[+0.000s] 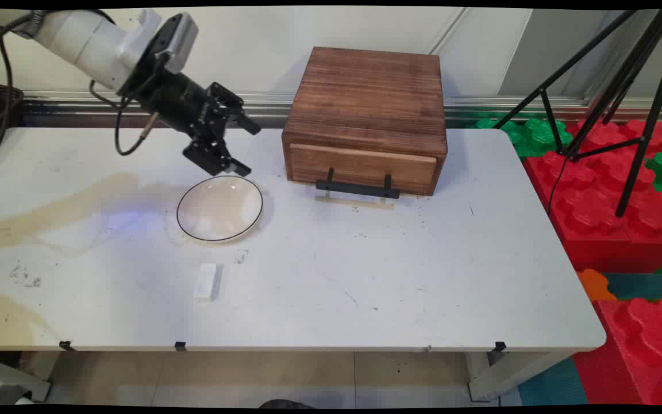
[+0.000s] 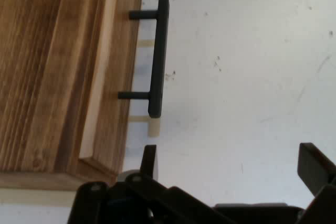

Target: Open the drawer

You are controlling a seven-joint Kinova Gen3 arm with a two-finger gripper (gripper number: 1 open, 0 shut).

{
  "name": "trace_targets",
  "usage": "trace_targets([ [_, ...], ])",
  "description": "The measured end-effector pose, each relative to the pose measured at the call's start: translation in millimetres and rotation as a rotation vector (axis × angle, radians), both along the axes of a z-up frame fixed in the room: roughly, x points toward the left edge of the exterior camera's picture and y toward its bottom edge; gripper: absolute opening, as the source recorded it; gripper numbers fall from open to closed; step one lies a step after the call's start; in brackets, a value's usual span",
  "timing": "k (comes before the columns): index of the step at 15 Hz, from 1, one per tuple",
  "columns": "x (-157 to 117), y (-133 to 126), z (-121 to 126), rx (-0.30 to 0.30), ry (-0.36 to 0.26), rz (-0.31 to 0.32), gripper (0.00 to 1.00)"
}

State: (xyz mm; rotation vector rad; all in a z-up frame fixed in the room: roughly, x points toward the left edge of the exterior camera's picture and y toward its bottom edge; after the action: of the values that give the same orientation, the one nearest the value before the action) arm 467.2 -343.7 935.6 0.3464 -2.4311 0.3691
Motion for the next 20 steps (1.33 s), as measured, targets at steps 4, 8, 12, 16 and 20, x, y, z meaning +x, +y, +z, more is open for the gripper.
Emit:
trace_targets([
  [4,-22.3,-11.4,-7.0,-0.004,0.006,0.008,1.0],
  [8,-55.3,-30.0,-19.9,-0.009,-0.001,0.021,1.0],
  [12,-87.7,-49.7,-37.4,-0.011,-0.024,0.022,1.0],
  [16,-116.9,-70.2,-60.1,-0.005,-0.061,0.017,1.0],
  [20,-140.9,-85.3,-83.8,0.009,-0.102,-0.003,1.0],
])
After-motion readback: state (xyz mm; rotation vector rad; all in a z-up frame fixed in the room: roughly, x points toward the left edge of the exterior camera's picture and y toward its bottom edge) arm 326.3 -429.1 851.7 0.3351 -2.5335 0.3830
